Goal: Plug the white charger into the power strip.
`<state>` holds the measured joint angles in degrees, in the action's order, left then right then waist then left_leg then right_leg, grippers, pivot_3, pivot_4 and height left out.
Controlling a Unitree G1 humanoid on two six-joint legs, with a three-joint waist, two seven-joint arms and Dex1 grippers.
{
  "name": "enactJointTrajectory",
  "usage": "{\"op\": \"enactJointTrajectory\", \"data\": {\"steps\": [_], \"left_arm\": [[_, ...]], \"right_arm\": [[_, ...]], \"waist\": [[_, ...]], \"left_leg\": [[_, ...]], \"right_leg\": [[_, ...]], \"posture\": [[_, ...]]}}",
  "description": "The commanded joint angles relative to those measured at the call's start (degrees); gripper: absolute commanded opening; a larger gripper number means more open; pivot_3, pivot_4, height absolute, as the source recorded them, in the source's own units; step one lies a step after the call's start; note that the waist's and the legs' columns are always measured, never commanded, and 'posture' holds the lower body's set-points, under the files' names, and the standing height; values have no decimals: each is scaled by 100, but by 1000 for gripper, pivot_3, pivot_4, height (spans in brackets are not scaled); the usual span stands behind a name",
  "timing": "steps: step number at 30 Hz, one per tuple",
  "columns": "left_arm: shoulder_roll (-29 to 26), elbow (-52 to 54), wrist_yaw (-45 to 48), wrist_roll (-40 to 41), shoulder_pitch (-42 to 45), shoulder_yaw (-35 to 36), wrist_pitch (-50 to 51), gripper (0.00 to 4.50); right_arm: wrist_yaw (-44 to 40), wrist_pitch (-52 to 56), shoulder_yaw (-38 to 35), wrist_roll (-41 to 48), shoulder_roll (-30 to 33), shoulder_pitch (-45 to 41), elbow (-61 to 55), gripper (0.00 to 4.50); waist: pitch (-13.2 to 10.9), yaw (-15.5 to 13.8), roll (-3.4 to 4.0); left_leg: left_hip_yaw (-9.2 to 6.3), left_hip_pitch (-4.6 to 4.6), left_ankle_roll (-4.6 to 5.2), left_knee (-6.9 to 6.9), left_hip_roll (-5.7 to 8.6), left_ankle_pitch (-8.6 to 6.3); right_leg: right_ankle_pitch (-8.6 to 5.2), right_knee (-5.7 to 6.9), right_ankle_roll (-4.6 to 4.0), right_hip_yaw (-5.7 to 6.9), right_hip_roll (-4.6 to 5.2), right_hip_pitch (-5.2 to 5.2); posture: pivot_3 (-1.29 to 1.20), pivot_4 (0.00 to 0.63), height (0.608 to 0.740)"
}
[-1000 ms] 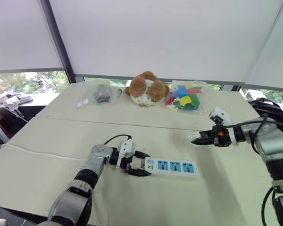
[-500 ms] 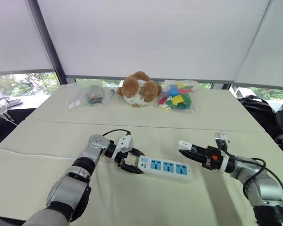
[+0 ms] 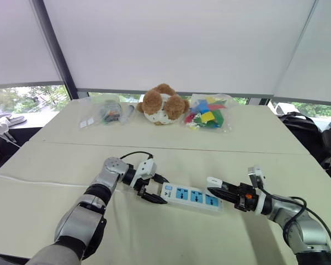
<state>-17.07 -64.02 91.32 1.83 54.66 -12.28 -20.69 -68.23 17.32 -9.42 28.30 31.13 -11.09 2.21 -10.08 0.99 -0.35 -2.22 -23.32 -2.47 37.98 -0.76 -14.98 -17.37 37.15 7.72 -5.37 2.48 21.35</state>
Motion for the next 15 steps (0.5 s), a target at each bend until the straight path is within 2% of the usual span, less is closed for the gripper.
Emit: {"op": "enactJointTrajectory", "data": {"steps": [1, 10, 15], "left_arm": [[-177, -185, 118, -418, -208, -370, 70, 2947], [-355, -22, 118, -319, -305, -580, 130, 2947], [-540, 205, 118, -156, -412, -700, 243, 2947]], "right_arm": [[-291, -286, 218, -124, 122, -45, 251, 716], [-666, -1315, 747, -506, -179, -639, 1589, 716], [-777, -1630, 803, -553, -217, -848, 2044, 716]], "waist": [[2, 2, -4], [26, 102, -41], [50, 186, -80]], "left_leg": [[0, 0, 0, 0, -1, 0], [0, 40, 0, -10, -14, 0], [7, 128, 0, -65, -14, 0]], "right_leg": [[0, 0, 0, 0, -1, 0], [-1, 4, -2, -1, -14, -32], [-7, -7, -13, -12, -13, -90]], "posture": [[0, 150, 739], [0, 150, 739], [0, 150, 739]]}}
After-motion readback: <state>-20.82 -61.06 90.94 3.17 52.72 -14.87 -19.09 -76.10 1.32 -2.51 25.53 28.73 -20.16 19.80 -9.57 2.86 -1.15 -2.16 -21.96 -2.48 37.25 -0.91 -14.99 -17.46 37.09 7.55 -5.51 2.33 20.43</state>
